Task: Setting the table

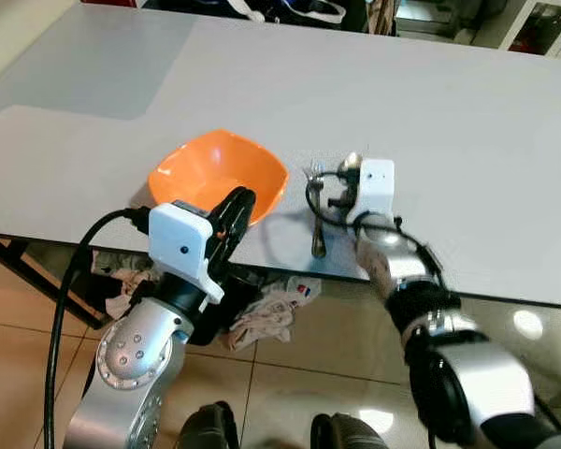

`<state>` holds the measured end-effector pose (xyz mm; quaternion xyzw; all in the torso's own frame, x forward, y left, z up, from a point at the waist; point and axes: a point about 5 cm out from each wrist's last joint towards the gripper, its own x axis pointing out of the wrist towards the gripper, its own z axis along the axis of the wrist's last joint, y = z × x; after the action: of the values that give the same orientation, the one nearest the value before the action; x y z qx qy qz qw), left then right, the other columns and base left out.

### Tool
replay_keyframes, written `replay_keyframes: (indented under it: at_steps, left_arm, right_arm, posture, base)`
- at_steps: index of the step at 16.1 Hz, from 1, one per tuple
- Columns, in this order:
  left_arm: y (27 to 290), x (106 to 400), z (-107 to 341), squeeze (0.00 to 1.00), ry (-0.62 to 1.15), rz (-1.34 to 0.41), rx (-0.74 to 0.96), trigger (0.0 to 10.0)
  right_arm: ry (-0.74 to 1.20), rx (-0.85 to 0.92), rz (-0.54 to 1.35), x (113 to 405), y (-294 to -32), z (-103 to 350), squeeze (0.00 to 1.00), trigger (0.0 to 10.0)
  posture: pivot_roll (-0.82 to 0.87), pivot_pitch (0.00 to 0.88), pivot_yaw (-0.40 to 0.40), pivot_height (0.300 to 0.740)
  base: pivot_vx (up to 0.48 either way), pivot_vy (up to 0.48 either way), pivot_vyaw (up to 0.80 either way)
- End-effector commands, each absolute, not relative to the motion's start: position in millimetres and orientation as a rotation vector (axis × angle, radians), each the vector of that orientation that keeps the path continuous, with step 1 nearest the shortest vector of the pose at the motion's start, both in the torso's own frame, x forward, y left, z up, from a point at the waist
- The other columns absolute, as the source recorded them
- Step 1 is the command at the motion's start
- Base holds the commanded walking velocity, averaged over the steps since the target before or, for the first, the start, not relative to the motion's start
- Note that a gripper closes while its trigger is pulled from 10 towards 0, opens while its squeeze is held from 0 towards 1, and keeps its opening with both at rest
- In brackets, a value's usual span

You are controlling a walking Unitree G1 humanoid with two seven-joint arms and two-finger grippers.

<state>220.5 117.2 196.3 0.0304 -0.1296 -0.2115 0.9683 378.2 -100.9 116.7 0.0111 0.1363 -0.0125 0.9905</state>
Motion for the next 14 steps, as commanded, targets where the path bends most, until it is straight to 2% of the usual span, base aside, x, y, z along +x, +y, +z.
replay_keyframes:
  at_steps: [1,2,3,4,5,9,12,13,14]
  left_arm:
    - [116,218,199,0.0,-0.269,-0.427,0.063,10.0]
    - [115,219,199,0.0,-0.271,-0.43,0.062,10.0]
    - [114,219,199,0.0,-0.272,-0.432,0.059,10.0]
    - [114,219,199,0.0,-0.272,-0.432,0.059,10.0]
    - [114,219,199,0.0,-0.273,-0.433,0.059,10.0]
    - [114,221,200,0.0,-0.278,-0.435,0.054,10.0]
    - [114,223,199,0.0,-0.276,-0.433,0.054,10.0]
    - [117,227,196,0.0,-0.261,-0.406,0.06,10.0]
    - [119,230,194,0.0,-0.247,-0.386,0.065,10.0]
  right_arm:
    - [0.314,0.051,-0.022,373,-101,106,0.29,10.0]
    - [0.314,0.054,0.0,371,-96,104,0.29,10.0]
    - [0.322,0.047,0.012,370,-93,102,0.37,10.0]
    - [0.322,0.047,0.012,370,-93,102,0.37,10.0]
    - [0.329,0.037,0.012,369,-92,100,1.0,10.0]
    - [0.319,0.115,0.023,368,-92,104,1.0,10.0]
    - [0.276,0.296,0.121,371,-86,122,1.0,10.0]
    - [0.162,0.385,0.184,371,-92,146,0.93,10.0]
    - [0.092,0.419,0.223,369,-97,159,0.69,10.0]
  posture:
    - [-0.06,0.199,-0.04,0.74]
    - [-0.06,0.197,-0.04,0.74]
    - [-0.06,0.194,-0.04,0.74]
    - [-0.06,0.194,-0.04,0.74]
    - [-0.06,0.195,-0.041,0.74]
    - [-0.06,0.184,-0.039,0.74]
    - [-0.06,0.174,-0.038,0.74]
    - [-0.06,0.164,-0.035,0.74]
    - [-0.06,0.161,-0.034,0.74]
  base:
    - [0.0,0.0,0.0]
    - [0.0,0.0,0.0]
    - [0.0,0.0,0.0]
    - [0.0,0.0,0.0]
    - [0.0,0.0,0.0]
    - [0.0,0.0,0.0]
    - [0.0,0.0,0.0]
    - [0.0,0.0,0.0]
    - [0.0,0.0,0.0]
